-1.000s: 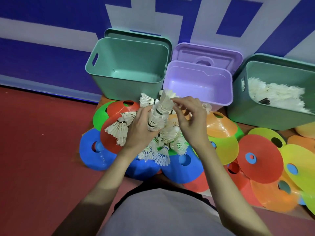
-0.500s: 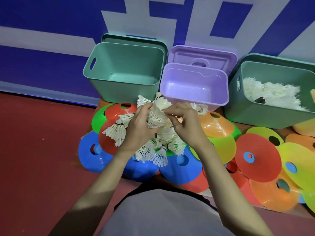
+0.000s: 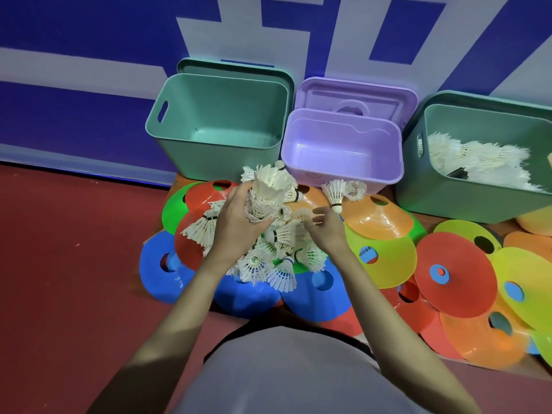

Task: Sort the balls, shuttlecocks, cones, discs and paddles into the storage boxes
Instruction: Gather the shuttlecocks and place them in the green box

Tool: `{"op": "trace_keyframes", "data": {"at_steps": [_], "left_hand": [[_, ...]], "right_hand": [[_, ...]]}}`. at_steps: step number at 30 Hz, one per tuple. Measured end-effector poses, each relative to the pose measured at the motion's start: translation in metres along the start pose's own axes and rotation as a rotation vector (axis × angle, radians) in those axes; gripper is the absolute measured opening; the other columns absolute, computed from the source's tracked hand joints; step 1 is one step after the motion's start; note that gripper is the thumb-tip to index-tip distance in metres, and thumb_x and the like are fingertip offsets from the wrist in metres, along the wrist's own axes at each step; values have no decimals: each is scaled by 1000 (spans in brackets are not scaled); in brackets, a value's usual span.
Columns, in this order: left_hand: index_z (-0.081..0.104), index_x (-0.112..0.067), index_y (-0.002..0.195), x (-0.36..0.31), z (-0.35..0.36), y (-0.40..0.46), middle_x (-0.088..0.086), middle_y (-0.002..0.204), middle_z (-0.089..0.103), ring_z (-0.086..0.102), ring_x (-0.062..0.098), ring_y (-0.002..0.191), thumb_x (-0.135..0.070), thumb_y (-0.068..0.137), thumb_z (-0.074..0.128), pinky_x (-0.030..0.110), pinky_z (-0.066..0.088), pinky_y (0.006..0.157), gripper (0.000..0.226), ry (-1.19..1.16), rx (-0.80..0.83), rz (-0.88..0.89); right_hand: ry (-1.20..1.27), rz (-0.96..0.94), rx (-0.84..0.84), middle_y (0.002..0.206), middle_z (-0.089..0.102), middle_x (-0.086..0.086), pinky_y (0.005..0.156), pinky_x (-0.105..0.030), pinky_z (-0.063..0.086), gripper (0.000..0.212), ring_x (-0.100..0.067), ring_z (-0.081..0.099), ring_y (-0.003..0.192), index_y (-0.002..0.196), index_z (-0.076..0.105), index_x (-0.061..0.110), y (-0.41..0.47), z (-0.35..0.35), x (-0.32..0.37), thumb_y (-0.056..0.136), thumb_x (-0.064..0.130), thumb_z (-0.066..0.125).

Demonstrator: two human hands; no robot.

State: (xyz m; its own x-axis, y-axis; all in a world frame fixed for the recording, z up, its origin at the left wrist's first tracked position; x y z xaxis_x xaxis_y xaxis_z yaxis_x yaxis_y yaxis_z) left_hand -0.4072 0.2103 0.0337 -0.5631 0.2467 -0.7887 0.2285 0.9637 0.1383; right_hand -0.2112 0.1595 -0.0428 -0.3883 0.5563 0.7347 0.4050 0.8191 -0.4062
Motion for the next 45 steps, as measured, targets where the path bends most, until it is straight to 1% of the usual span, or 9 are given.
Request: {"op": "trace_keyframes", "data": {"at_steps": [5,14,18,23,27,31,34,39,45], "left_hand": [[51,-12,130,-3,7,1,0,121,56,51,10,107,-20,72,83,22,41,88,66,-18,32,28],[51,-8,128,-5,12,2,5,117,56,47,11,100,-20,72,83,14,32,79,65,50,56,51],[52,-12,128,-6,11,5,2,117,55,51,14,101,-21,72,83,21,40,82,64,45,81,38],[50,-13,132,-10,14,14,1,123,54,50,13,111,-24,74,82,14,34,85,67,58,120,43],[49,-13,133,-23,24,20,1,122,54,49,9,106,-26,74,82,15,35,85,68,64,161,74],[49,-16,134,-46,46,27,0,119,53,55,15,101,-30,74,80,32,48,85,69,94,261,142],[49,-19,135,-65,67,32,-4,119,52,56,14,102,-38,74,79,34,49,84,70,100,321,191],[48,-16,135,-99,108,45,3,125,52,54,19,112,-23,72,82,41,46,91,73,129,376,242],[33,-19,143,-157,168,64,1,129,48,48,11,112,-30,70,84,28,40,81,90,98,446,268]], "right_hand": [[-33,-23,22,115,61,-18,84,-33,46,45,-28,60,101,129,48,1,3,23,-3,88,10,63],[-188,-72,35,106,64,-12,86,-38,49,49,-29,60,99,127,52,5,2,36,0,80,10,66],[3,-84,22,70,51,5,63,-21,44,38,-11,51,66,118,58,5,-1,26,8,81,0,67],[449,50,44,92,61,-13,75,-33,58,31,-22,62,83,118,56,0,-7,-17,8,87,-3,61],[571,-31,-303,88,55,-9,61,-14,50,31,-12,57,75,117,60,3,-13,-85,7,87,-4,60],[539,-353,-664,80,58,-3,66,-18,47,30,-7,55,71,113,60,9,-41,-149,35,84,-1,63],[516,-504,-683,78,63,1,69,-21,48,28,-9,59,72,109,56,11,-55,-169,52,85,-1,64],[360,-517,-589,83,67,0,74,-31,54,19,-12,65,80,98,61,10,-44,-185,41,82,3,68],[319,-490,-618,84,64,7,75,-23,50,7,-5,62,79,95,66,7,-29,-233,-3,89,5,63]]}}
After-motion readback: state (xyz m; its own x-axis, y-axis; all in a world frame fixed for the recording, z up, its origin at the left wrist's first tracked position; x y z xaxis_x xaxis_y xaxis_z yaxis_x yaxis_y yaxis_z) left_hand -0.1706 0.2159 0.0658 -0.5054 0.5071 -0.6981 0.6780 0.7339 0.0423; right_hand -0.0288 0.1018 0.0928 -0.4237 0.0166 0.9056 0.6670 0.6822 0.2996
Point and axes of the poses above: each hand's wrist, its own y-axis towards the middle knuckle, its own z-axis out of the palm, x = y × z, the point moved 8 cm from there along y, towards the middle knuckle
